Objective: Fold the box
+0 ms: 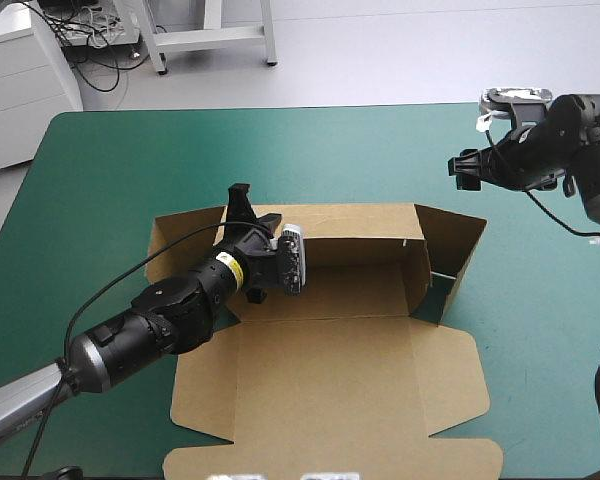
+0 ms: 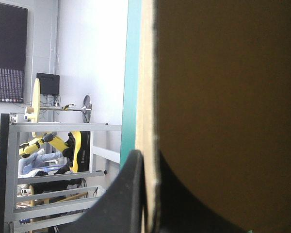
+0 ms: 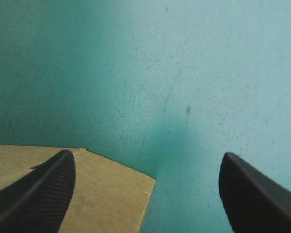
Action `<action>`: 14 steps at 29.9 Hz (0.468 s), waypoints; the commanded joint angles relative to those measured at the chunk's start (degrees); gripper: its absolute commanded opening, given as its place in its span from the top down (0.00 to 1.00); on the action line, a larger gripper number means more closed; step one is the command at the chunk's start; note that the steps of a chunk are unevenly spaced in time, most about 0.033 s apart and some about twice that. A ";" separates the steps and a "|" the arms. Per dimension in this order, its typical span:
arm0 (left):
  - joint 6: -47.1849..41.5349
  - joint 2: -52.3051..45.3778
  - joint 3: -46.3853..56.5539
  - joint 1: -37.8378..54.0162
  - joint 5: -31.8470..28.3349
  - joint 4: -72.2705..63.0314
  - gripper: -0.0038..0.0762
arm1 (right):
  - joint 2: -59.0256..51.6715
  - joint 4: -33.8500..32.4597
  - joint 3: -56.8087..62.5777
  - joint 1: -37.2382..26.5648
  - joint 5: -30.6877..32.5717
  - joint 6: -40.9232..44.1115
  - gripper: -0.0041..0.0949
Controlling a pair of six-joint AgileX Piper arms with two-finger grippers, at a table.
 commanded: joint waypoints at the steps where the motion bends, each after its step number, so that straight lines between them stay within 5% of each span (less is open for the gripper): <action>1: -1.27 -1.64 -0.93 -0.31 1.10 -0.50 0.99 | -0.20 3.40 -1.92 -2.40 -0.58 -1.32 0.20; 14: -1.39 -1.64 -0.93 -0.31 1.10 -0.37 0.99 | 0.31 6.45 5.19 -2.38 1.24 -5.80 0.24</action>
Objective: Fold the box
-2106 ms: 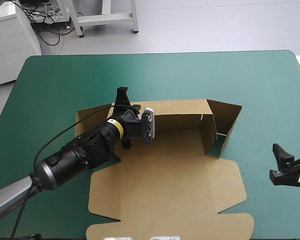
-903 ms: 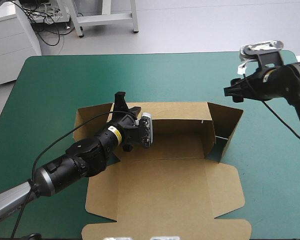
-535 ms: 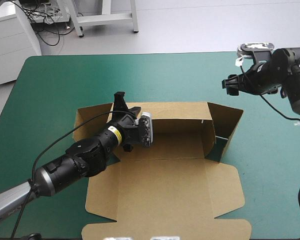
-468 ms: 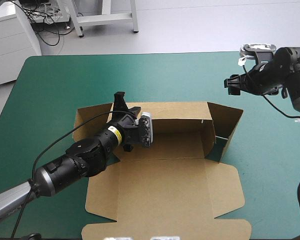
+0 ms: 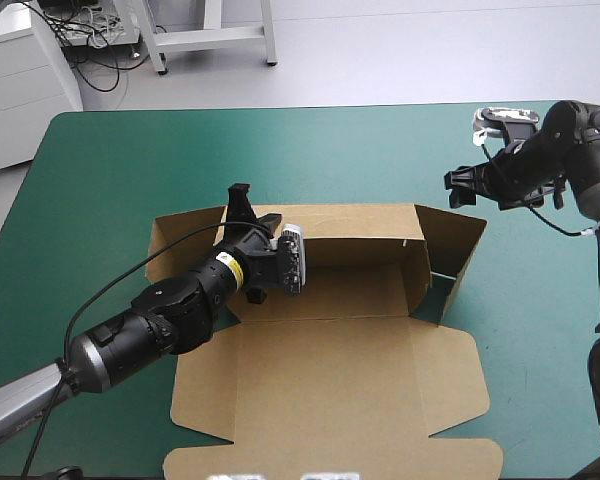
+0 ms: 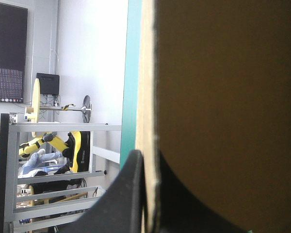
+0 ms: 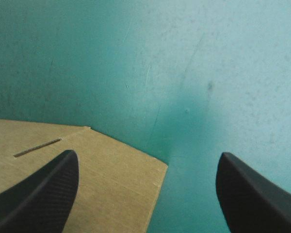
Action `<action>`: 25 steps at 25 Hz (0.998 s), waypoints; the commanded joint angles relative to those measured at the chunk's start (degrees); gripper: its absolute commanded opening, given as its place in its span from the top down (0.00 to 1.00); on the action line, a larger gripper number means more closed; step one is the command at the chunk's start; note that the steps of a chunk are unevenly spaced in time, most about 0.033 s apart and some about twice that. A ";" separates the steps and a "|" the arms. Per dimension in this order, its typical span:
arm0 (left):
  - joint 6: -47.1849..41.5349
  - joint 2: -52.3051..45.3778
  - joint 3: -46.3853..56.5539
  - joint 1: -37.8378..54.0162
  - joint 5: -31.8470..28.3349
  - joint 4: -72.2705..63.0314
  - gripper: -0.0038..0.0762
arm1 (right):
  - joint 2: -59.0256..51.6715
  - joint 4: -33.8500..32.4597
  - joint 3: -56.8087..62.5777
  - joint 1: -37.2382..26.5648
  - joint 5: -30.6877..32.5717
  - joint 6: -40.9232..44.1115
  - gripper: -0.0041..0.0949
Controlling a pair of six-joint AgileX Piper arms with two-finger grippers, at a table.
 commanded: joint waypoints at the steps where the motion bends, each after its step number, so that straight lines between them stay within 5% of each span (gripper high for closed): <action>1: -1.36 -1.64 -0.93 -0.31 1.03 -0.37 0.99 | -3.29 1.09 1.99 -0.43 0.41 -1.67 0.24; 11: -1.21 -1.64 -0.93 -0.31 1.26 -0.37 0.99 | -9.59 4.79 9.80 -0.43 -0.36 -9.65 0.24; 25: -1.21 -1.26 -0.93 -0.31 2.07 -0.37 0.99 | -28.12 16.10 33.01 -0.43 -17.28 -27.85 0.24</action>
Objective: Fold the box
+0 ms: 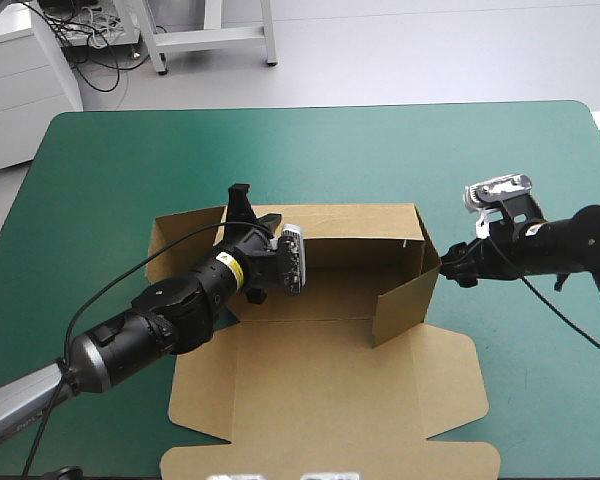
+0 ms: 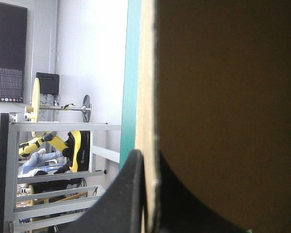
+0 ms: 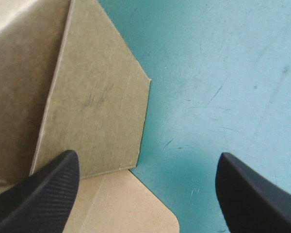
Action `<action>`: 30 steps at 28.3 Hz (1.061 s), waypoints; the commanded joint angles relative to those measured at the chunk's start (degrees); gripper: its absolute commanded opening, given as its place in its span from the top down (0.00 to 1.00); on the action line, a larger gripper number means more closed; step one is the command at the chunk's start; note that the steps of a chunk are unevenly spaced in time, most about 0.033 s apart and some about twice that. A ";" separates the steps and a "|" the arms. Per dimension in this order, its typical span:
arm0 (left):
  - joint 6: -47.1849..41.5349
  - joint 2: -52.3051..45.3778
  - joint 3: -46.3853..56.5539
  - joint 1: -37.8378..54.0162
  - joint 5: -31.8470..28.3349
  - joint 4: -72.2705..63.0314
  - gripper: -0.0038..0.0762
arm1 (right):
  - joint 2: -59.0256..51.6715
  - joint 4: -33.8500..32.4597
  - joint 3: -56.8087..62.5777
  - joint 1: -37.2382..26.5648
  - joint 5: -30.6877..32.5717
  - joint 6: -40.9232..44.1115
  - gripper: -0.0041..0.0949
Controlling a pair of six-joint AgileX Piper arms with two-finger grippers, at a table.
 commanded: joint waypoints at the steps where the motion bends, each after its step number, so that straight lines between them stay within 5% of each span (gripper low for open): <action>1: -1.13 -1.03 -0.93 -0.31 1.93 -0.37 0.99 | -3.76 3.78 2.50 -0.43 -4.52 -3.05 0.24; 7: -1.13 0.45 -0.93 -0.31 3.06 -0.38 0.99 | -5.20 14.41 7.74 -0.43 -5.58 -13.51 0.24; 20: -1.13 1.83 -0.93 -0.31 2.91 -0.91 0.99 | -4.98 23.35 7.85 -0.20 -5.94 -20.29 0.24; 30: -0.46 1.80 -0.93 -0.31 3.35 -1.70 0.99 | -3.82 18.06 7.85 8.00 -15.02 -17.48 0.24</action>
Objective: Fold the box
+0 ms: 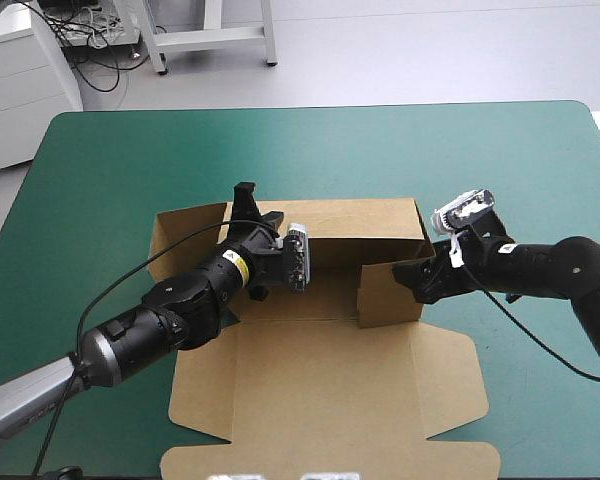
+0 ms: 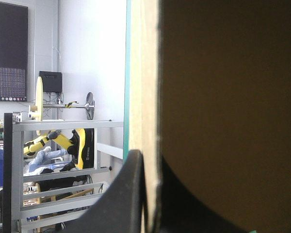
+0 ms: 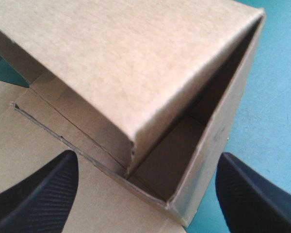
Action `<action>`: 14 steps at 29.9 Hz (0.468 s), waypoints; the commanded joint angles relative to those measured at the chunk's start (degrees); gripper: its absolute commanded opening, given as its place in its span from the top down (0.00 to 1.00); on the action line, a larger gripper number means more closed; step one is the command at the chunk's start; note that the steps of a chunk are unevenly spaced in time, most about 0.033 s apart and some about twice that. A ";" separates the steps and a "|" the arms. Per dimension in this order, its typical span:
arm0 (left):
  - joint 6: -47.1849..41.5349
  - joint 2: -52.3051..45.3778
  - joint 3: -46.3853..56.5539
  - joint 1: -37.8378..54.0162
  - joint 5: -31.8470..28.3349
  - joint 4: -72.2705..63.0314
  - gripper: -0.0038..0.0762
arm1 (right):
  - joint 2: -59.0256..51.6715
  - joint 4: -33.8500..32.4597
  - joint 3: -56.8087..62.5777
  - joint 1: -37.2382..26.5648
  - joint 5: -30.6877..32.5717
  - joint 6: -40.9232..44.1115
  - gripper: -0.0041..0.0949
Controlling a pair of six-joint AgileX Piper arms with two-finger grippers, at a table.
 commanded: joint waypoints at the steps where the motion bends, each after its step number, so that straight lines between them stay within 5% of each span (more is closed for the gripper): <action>1: -0.57 -0.47 -0.59 -0.27 3.06 -3.13 0.99 | -0.07 -0.70 -1.35 2.42 -5.42 1.95 0.24; 14: 3.71 2.00 -0.59 -0.27 3.41 -7.91 0.99 | 2.98 -2.94 -1.35 6.26 -9.06 1.34 0.24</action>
